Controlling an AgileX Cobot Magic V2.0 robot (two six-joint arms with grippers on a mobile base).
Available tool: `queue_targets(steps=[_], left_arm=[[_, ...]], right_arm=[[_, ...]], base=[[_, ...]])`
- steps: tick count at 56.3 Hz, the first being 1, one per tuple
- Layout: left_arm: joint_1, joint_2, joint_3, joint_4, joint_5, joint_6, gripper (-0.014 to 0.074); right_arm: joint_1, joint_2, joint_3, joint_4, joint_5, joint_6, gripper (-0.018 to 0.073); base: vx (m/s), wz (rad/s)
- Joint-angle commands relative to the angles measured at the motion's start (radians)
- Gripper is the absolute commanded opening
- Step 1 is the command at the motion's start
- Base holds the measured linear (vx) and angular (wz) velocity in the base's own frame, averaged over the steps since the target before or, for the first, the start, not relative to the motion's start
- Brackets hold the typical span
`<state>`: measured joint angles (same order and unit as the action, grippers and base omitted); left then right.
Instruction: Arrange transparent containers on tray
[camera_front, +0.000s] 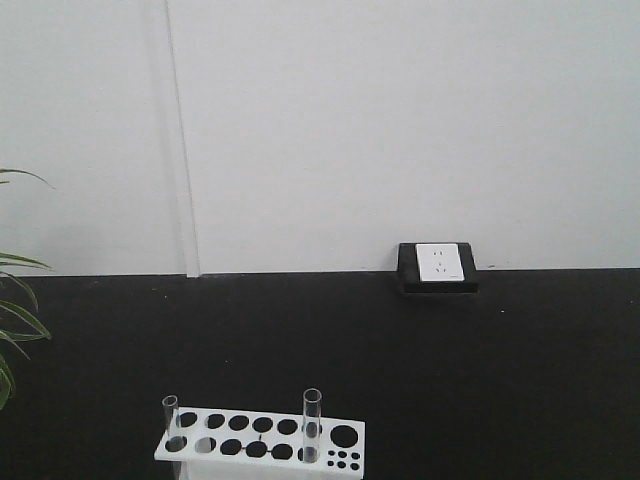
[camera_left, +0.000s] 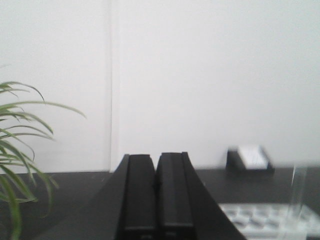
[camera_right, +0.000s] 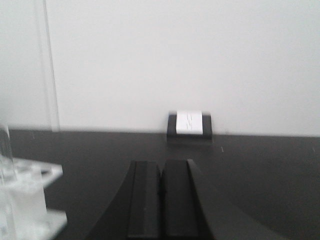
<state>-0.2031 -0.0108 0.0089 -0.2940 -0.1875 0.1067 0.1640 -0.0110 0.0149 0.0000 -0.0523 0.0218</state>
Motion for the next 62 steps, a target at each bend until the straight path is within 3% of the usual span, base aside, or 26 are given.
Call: queue_targets(steps=[1, 12, 21, 29, 39, 52, 62], left_arm=[[-0.001, -0.022, -0.116, -0.014, -0.032, -0.016, -0.0006], [-0.001, 0.097, -0.431, 0.093, 0.159, 0.183, -0.0006], [-0.001, 0.373, -0.665, 0.104, 0.167, 0.211, -0.0006], [-0.001, 0.597, -0.797, 0.103, 0.164, 0.211, -0.0006], [-0.001, 0.793, -0.853, 0.102, 0.151, 0.207, -0.0006], [-0.002, 0.898, -0.852, 0.102, 0.109, 0.208, 0.0008], [-0.002, 0.915, -0.852, 0.102, 0.095, 0.208, 0.0078]], right_arm=[[-0.003, -0.005, -0.112, 0.007, -0.135, 0.010, -0.0011], [-0.003, 0.155, -0.450, -0.015, -0.058, -0.083, -0.0011], [-0.003, 0.433, -0.689, -0.009, -0.024, -0.105, -0.0011], [-0.003, 0.649, -0.798, 0.008, -0.029, -0.097, -0.0011], [-0.003, 0.827, -0.821, 0.000, -0.044, -0.097, -0.0011], [-0.003, 0.930, -0.821, 0.007, -0.071, -0.097, 0.0000], [-0.003, 0.929, -0.821, 0.007, -0.071, -0.097, 0.0083]], base=[[0.00, 0.00], [0.00, 0.00], [0.00, 0.00], [0.00, 0.00], [0.00, 0.00], [0.00, 0.00], [0.00, 0.00]])
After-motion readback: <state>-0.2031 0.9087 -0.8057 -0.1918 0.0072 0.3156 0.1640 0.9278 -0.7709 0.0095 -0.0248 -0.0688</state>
